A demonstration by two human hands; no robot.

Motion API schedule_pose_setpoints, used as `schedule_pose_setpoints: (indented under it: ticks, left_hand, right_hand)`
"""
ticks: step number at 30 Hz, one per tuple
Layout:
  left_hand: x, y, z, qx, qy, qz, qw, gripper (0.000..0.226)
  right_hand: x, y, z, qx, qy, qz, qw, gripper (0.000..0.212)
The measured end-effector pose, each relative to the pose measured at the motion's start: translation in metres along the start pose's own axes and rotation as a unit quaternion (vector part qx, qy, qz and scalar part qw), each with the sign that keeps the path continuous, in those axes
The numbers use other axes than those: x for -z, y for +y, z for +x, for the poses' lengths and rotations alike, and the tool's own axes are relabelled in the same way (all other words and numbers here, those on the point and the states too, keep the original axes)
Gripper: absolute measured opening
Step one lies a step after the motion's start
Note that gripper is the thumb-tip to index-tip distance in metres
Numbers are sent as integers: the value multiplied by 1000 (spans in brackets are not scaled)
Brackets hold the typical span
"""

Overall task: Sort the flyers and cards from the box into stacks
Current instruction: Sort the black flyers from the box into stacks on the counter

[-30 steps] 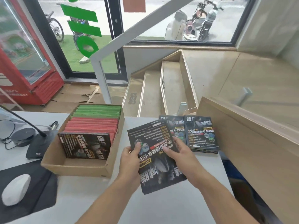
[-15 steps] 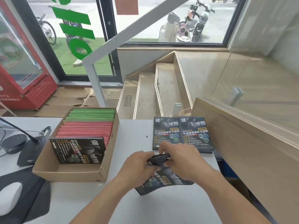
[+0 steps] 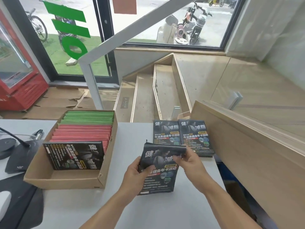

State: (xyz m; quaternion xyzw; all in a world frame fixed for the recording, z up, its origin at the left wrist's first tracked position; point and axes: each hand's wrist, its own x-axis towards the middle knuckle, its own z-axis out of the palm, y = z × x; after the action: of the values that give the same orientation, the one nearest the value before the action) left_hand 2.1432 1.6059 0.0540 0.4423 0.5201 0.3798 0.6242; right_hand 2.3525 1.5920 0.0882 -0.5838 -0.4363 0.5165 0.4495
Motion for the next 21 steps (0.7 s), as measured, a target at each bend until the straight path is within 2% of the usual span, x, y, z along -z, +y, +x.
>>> schedule_pose_setpoints:
  ticks: [3, 7, 12, 16, 21]
  left_hand:
    - [-1, 6, 1, -29, -2, 41, 999, 19]
    - [3, 17, 5, -101, 38, 74, 991, 21]
    - [-10, 13, 1, -85, 36, 17, 996, 25]
    - [-16, 12, -1, -77, 49, -6, 996, 22]
    - [-18, 24, -4, -99, 62, 13, 993, 24]
  right_hand:
    - [-14, 8, -1, 23, 17, 36, 999, 24]
    - [-19, 4, 2, 37, 9, 25, 999, 22]
    - [-24, 2, -3, 35, 12, 75, 996, 23]
    - [-35, -3, -8, 37, 69, 111, 991, 23]
    - [-49, 0, -4, 29, 156, 139, 977, 36]
